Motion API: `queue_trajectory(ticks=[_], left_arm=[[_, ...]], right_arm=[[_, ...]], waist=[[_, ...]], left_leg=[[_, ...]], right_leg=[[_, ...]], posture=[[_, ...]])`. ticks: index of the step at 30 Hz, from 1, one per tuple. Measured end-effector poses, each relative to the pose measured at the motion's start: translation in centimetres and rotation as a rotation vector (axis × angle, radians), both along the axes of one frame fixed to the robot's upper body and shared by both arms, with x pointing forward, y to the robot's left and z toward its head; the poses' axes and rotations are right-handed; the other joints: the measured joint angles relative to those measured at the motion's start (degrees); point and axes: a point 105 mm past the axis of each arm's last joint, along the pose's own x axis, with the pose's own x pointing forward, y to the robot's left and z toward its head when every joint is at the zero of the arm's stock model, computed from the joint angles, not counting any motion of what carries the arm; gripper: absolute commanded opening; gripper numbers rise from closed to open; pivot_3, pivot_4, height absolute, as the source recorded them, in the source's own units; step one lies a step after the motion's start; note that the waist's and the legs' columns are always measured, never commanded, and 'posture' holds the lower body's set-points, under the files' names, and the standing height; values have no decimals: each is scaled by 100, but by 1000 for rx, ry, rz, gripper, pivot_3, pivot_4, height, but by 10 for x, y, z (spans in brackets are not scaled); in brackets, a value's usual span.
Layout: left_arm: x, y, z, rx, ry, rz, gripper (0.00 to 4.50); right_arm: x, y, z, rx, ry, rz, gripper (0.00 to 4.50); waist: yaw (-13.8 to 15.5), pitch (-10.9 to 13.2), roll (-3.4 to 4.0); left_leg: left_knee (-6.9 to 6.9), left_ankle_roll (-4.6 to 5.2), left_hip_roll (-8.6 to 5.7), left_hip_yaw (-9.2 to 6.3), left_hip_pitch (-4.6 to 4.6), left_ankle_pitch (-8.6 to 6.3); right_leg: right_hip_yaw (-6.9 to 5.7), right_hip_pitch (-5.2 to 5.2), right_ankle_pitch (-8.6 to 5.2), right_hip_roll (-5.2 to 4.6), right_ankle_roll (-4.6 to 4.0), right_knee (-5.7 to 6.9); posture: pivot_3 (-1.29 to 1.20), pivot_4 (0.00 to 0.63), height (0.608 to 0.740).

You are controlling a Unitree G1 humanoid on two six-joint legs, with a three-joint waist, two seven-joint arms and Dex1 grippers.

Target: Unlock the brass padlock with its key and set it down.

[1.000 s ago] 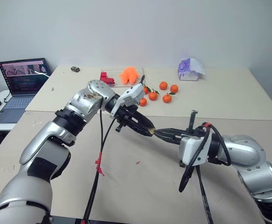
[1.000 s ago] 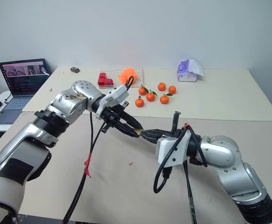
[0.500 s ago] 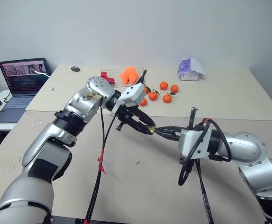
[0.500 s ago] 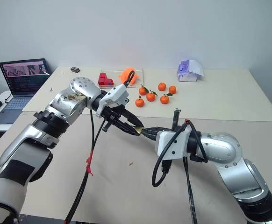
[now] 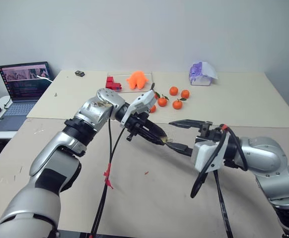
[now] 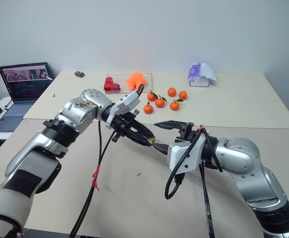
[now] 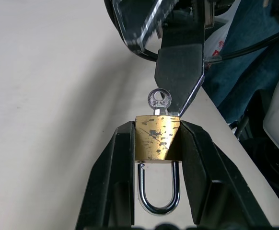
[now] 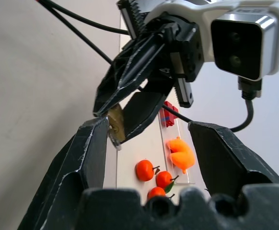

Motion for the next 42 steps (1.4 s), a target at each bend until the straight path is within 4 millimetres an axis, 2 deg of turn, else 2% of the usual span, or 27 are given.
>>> queue_trajectory(ticks=[11, 17, 26, 35, 42], left_arm=[[1, 4, 1, 15, 4, 6, 834], [-14, -9, 4, -7, 65, -60, 834], [-17, -8, -3, 7, 65, -73, 834], [-16, -7, -14, 43, 67, -78, 834], [-15, -6, -15, 40, 60, -77, 834]], right_arm=[[1, -14, -14, -45, 19, -12, 3231], [5, -6, -4, 1, -18, 4, 3231], [5, -2, -12, 25, 50, -27, 3231], [-15, 1, -18, 24, 72, -9, 3231], [-17, 1, -17, 22, 75, -19, 3231]], waist=[[-13, 0, 0], [3, -1, 1], [4, -1, 1], [-6, 0, 1], [-5, 0, 0]], left_leg=[[0, 0, 0, 0, 2, 0], [1, -1, 0, 0, 3, 1], [2, -2, 0, -1, 3, 1], [2, -1, 0, -2, 2, 1], [1, -1, 0, -3, 2, 1]], right_leg=[[1, 2, -1, 0, 1, 1], [0, 4, 0, 0, 0, 2], [0, 4, 1, 0, -2, 2], [0, 3, -3, 1, 3, 3], [0, 4, -4, 2, 4, 2]], posture=[[0, 150, 702], [0, 150, 702], [0, 150, 702], [0, 150, 702], [0, 150, 702]])
